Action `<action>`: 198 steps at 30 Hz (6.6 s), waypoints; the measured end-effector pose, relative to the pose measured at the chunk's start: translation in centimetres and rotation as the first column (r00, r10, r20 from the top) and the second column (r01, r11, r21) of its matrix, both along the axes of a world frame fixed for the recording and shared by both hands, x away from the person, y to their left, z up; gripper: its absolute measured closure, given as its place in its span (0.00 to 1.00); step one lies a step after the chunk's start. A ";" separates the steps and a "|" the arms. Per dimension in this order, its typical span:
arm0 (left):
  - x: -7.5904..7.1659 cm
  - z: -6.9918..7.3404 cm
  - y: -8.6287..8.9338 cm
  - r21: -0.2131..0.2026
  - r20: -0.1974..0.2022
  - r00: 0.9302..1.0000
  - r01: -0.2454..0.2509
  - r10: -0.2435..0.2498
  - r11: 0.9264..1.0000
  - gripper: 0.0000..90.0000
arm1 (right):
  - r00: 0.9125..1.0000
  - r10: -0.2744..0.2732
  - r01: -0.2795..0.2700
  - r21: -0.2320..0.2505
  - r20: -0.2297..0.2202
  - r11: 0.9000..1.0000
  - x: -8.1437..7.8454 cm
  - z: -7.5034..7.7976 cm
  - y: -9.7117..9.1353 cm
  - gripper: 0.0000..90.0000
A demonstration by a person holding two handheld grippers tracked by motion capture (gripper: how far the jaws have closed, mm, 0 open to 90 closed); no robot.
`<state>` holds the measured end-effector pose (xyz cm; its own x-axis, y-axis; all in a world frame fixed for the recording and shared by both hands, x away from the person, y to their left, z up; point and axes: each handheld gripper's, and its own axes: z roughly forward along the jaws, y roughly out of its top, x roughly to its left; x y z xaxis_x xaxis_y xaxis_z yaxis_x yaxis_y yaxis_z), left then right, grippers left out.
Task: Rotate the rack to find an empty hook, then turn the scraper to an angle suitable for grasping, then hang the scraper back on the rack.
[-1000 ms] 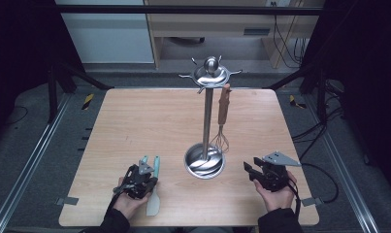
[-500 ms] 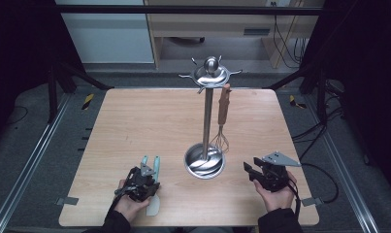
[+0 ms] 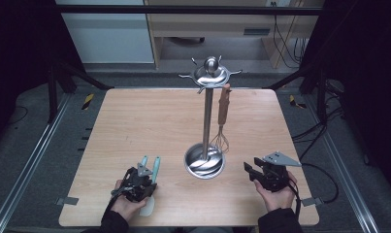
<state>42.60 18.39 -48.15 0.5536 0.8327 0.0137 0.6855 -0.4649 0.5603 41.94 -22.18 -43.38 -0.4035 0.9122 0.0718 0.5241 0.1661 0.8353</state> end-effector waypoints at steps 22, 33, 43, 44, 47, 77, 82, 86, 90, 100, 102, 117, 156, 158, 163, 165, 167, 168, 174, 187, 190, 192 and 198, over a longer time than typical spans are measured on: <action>-0.4 -0.1 0.2 -0.036 -0.010 0.999 0.036 -0.037 0.999 0.81 | 1.000 0.001 -0.001 0.001 0.001 1.000 0.0 0.0 -0.1 0.60; 0.6 0.2 0.6 -0.027 -0.017 0.998 0.055 -0.055 0.998 0.90 | 1.000 0.001 -0.001 0.000 0.000 1.000 0.0 0.0 -0.1 0.60; 0.5 -0.2 0.4 -0.032 0.005 0.998 0.055 -0.055 0.998 0.85 | 1.000 0.001 -0.001 -0.001 0.000 1.000 0.0 0.0 -0.1 0.60; 0.5 -0.2 0.4 -0.027 0.008 0.998 0.055 -0.055 0.998 0.85 | 1.000 0.002 -0.002 -0.001 0.001 1.000 0.0 0.0 -0.1 0.60; 0.5 -0.2 0.2 -0.020 0.013 0.999 0.045 -0.045 0.999 0.85 | 1.000 0.003 -0.003 -0.002 0.002 1.000 0.0 0.0 -0.1 0.60; -0.9 3.1 1.3 -0.096 0.105 0.991 0.097 -0.087 0.991 0.91 | 1.000 -0.005 0.005 0.001 0.005 1.000 0.1 0.1 -0.4 0.60; -1.3 4.0 1.7 -0.125 0.140 0.987 0.100 -0.083 0.987 0.91 | 1.000 -0.009 0.009 0.008 0.004 1.000 0.1 0.1 -0.4 0.60; -1.8 4.8 2.2 -0.149 0.187 0.979 0.103 -0.075 0.983 0.91 | 1.000 -0.015 0.015 0.010 0.005 1.000 0.1 0.1 -0.5 0.59; -2.2 5.8 2.8 -0.186 0.241 0.969 0.099 -0.053 0.978 0.90 | 1.000 -0.023 0.022 0.007 0.006 1.000 0.2 0.0 -0.5 0.58; -3.0 7.9 3.7 -0.237 0.351 0.936 0.106 -0.017 0.966 0.90 | 0.999 -0.030 0.030 0.003 0.010 1.000 0.2 0.0 -0.5 0.55; -3.3 8.4 3.7 -0.249 0.372 0.928 0.111 -0.010 0.962 0.90 | 0.999 -0.030 0.030 0.004 0.011 1.000 0.2 0.0 -0.5 0.55; -4.6 11.7 4.1 -0.309 0.476 0.879 0.144 0.021 0.940 0.90 | 0.999 -0.037 0.037 0.000 0.010 0.999 0.3 0.0 -0.6 0.55; -6.3 18.9 0.3 -0.371 0.669 0.743 0.324 0.008 0.870 0.90 | 0.999 -0.036 0.036 0.000 0.009 0.999 0.2 0.0 -0.7 0.54; -6.4 19.1 0.1 -0.371 0.673 0.740 0.329 0.007 0.868 0.90 | 0.999 -0.036 0.036 0.000 0.009 0.999 0.2 0.0 -0.7 0.54; -6.7 19.7 -0.3 -0.374 0.678 0.735 0.343 0.002 0.862 0.90 | 0.999 -0.036 0.036 0.001 0.010 0.999 0.2 0.0 -0.7 0.54; -6.8 20.0 -0.4 -0.376 0.684 0.729 0.349 0.003 0.858 0.90 | 0.999 -0.036 0.036 0.001 0.011 0.999 0.2 0.0 -0.7 0.54; -7.0 20.3 -0.6 -0.374 0.690 0.724 0.354 0.002 0.857 0.90 | 0.999 -0.037 0.037 0.001 0.010 0.999 0.2 0.0 -0.7 0.54; -7.0 20.4 -0.6 -0.373 0.693 0.721 0.357 0.001 0.857 0.90 | 0.999 -0.037 0.037 0.002 0.009 0.999 0.2 0.0 -0.7 0.54; -7.3 21.1 -1.0 -0.372 0.704 0.711 0.371 -0.003 0.851 0.90 | 0.999 -0.036 0.036 0.002 0.010 0.999 0.2 0.0 -0.7 0.54; -7.2 21.7 -2.1 -0.357 0.709 0.705 0.391 -0.026 0.848 0.90 | 0.999 -0.046 0.046 -0.004 0.015 0.999 0.5 0.0 -0.9 0.55; -7.2 21.9 -2.3 -0.354 0.709 0.704 0.391 -0.028 0.850 0.90 | 0.999 -0.049 0.049 0.003 0.008 0.999 0.4 0.0 -0.9 0.55; -7.1 21.9 -2.4 -0.351 0.708 0.705 0.390 -0.031 0.851 0.90 | 0.999 -0.051 0.051 0.006 0.007 0.999 0.4 0.0 -0.9 0.55; -6.8 21.9 -2.8 -0.341 0.708 0.706 0.383 -0.034 0.858 0.90 | 0.999 -0.048 0.048 0.004 0.008 0.999 0.4 0.0 -0.9 0.55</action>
<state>35.75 15.63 -26.22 0.7017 0.7029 0.1160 -0.0284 -0.1351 0.9904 42.36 -23.06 -43.37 -0.3595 0.9303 0.0725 0.5247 0.1373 0.8401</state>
